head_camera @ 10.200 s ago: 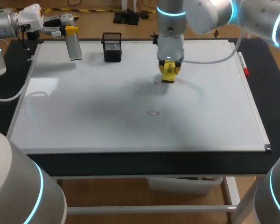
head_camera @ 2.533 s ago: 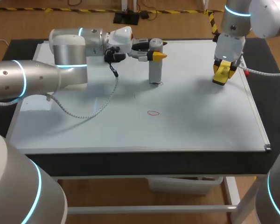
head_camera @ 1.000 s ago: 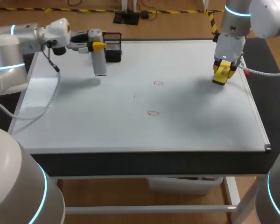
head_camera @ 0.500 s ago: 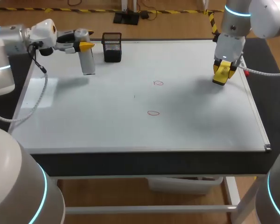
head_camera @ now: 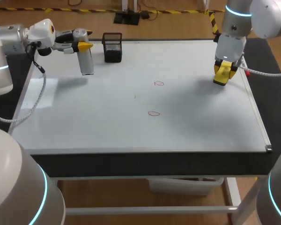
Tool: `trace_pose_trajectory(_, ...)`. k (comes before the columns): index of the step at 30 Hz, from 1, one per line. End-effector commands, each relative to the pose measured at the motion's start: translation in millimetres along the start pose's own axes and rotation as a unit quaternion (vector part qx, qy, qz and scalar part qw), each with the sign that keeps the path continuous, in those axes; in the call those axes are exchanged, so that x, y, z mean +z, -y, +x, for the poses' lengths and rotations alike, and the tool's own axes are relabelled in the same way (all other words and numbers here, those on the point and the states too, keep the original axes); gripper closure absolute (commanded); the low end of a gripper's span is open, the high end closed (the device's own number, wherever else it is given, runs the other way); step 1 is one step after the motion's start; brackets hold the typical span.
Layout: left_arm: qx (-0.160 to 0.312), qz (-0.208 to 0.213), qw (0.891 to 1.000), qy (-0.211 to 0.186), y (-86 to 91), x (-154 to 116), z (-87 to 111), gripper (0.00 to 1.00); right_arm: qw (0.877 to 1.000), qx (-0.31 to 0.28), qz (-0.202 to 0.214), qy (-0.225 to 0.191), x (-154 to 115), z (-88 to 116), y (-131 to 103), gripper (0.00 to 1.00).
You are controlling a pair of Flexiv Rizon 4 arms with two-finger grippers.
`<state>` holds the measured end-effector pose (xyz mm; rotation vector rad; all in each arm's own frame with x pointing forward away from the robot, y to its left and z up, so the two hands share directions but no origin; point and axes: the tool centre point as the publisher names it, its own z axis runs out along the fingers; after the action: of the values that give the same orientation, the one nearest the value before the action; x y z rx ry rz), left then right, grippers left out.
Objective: Pick up the inspection probe, press it on each red-marked spot on the whiteboard one by one, put down the probe, pick up the eraser, and wipe off all the red marks.
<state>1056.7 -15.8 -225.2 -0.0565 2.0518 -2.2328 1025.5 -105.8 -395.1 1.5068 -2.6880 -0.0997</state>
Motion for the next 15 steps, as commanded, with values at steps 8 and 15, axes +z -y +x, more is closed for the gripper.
trace_pose_trajectory(8,0.000,0.000,1.000,-0.001,1.3,0.0,-0.1,1.00,0.999,-0.039,0.009,-0.008,-6.9,-26.5,-18.3,1.00)
trace_pose_trajectory(15,0.000,0.000,1.000,-0.001,1.3,0.0,-0.1,1.00,0.997,-0.079,0.009,-0.013,-8.5,-60.0,-37.9,1.00)
